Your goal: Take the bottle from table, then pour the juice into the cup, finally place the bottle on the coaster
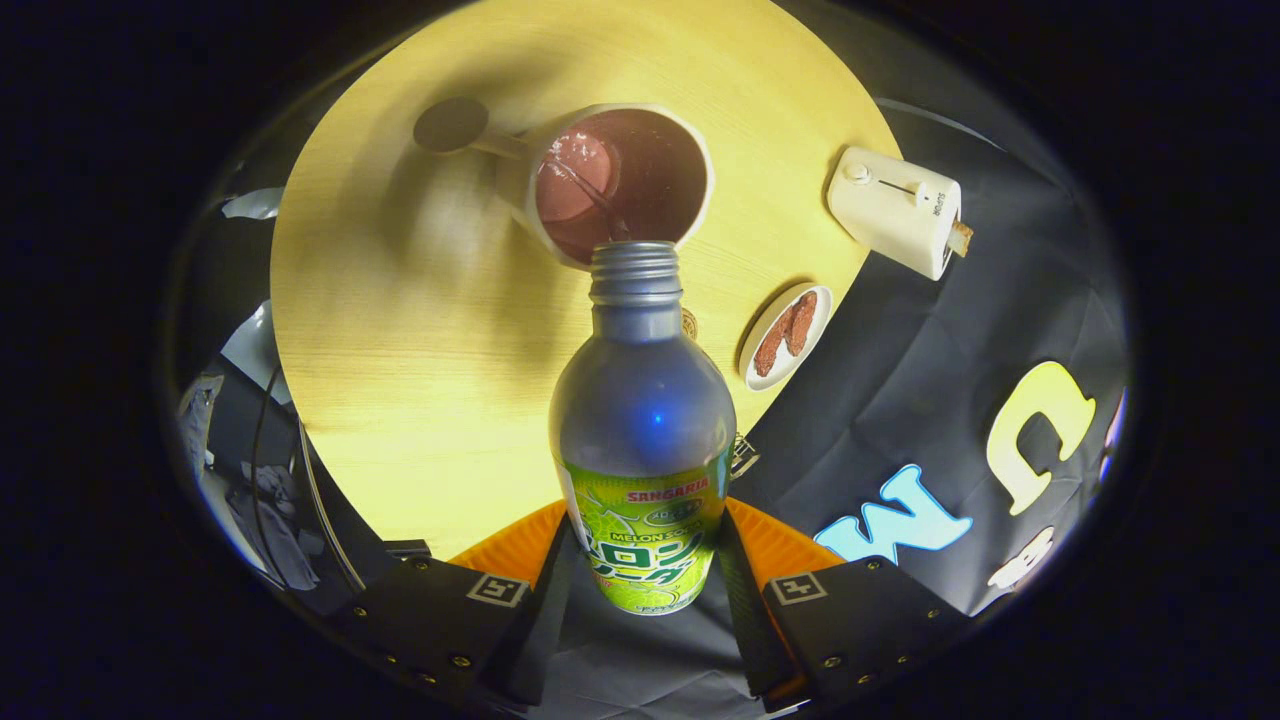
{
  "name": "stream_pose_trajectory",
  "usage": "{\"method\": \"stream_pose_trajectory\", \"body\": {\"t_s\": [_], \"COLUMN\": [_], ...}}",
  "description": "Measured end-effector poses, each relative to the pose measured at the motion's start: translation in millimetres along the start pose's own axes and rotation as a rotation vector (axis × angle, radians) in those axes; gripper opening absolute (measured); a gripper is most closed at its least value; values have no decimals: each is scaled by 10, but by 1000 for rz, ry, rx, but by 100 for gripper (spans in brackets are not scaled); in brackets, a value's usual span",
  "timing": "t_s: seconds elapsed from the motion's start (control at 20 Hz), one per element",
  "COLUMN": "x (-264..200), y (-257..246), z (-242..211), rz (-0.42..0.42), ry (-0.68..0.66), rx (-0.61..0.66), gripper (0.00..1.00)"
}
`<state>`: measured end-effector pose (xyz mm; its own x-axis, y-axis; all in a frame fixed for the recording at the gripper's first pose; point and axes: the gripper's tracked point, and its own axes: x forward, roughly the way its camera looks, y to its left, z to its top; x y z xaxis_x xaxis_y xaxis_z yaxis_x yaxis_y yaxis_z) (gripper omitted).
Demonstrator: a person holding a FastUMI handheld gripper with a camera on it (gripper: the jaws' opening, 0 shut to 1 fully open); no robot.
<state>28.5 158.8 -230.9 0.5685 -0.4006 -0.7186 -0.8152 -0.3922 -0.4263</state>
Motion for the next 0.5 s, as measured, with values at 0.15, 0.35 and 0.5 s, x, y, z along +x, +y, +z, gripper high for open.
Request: {"method": "stream_pose_trajectory", "body": {"t_s": [0.15,0.35,0.5], "x": [-9,-3,-6], "y": [-10,-7,0], "z": [4,22,-7], "rz": [6,14,16], "ry": [9,14,38], "rx": [-16,-30,-30], "gripper": [73,72,73]}}
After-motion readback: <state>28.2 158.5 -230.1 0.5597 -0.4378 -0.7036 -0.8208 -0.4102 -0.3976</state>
